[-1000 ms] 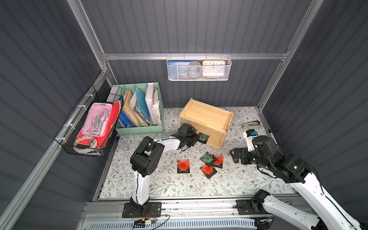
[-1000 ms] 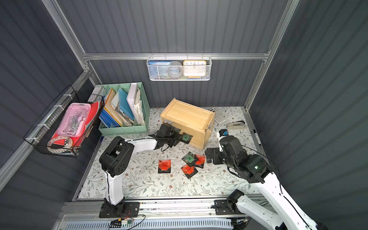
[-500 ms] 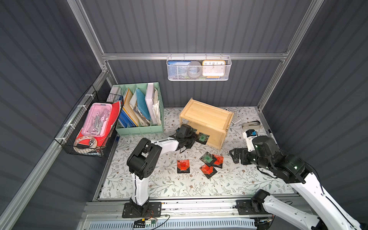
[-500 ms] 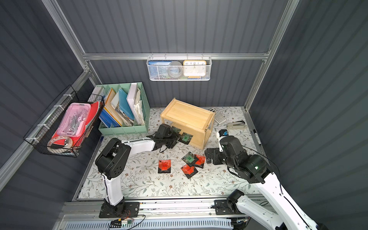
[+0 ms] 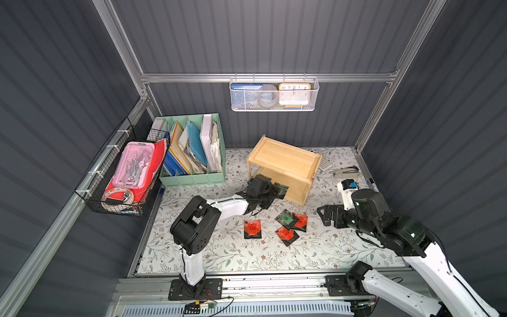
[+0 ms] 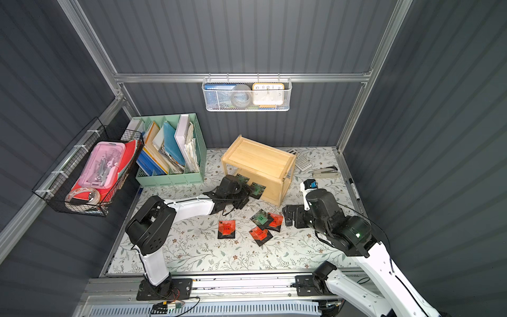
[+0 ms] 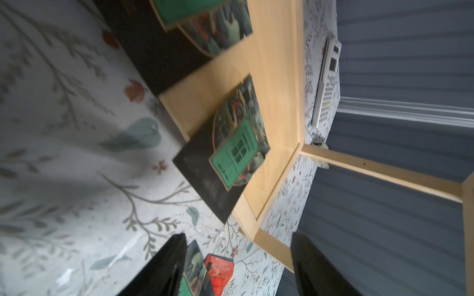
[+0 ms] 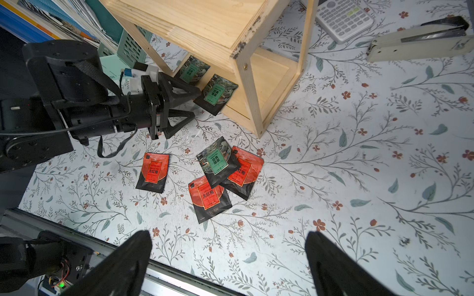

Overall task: Place the tea bags on the shelf by color
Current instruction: Place the tea bag on the shelf.

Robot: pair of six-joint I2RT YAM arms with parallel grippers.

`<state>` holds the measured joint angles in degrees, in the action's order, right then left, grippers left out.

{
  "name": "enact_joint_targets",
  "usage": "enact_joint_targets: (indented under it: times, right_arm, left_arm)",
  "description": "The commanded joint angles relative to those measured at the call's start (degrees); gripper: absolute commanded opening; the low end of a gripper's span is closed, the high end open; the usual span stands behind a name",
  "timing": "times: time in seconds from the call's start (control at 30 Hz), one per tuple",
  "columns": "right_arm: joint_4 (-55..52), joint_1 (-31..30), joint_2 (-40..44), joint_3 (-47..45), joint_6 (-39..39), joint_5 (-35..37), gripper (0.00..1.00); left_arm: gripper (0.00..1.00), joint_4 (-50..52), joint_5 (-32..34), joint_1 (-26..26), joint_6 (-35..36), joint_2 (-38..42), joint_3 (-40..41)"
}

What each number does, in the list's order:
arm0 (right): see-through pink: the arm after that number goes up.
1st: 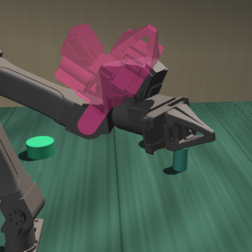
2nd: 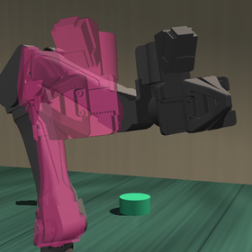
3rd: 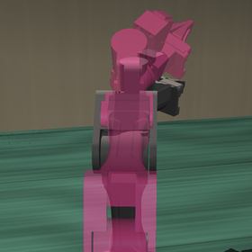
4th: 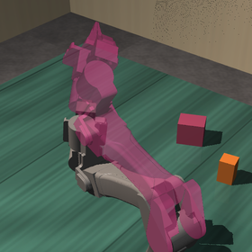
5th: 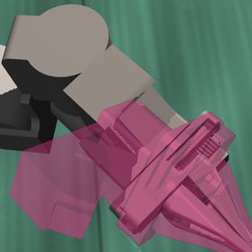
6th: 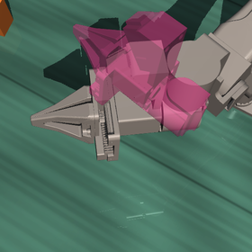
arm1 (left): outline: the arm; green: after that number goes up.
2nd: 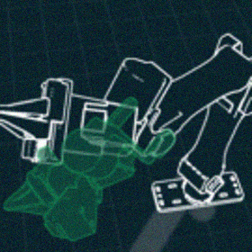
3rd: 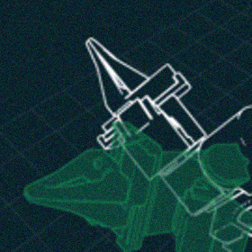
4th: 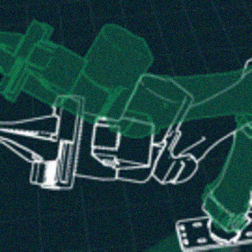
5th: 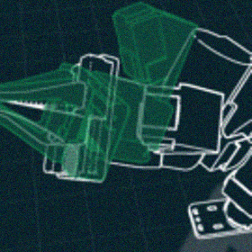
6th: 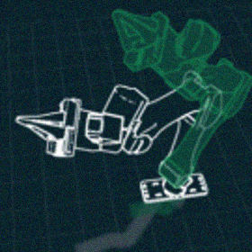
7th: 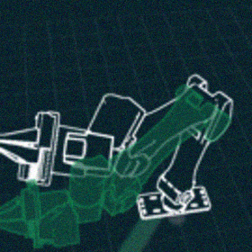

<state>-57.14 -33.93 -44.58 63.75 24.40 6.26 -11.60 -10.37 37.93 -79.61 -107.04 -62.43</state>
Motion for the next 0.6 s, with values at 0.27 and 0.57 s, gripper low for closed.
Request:
enact_joint_targets:
  times: [0.27,0.57]
  right_arm:
    - [-2.45,0.23,2.06,-0.46,-0.06,0.10,0.99]
    - [-3.71,0.19,2.91,0.06,-1.24,1.44,0.99]
  left_arm:
    - [0.71,-0.58,4.22,3.61,-4.67,-4.20,-4.40]
    - [0.71,0.82,4.97,3.63,-4.94,-7.42,-7.18]
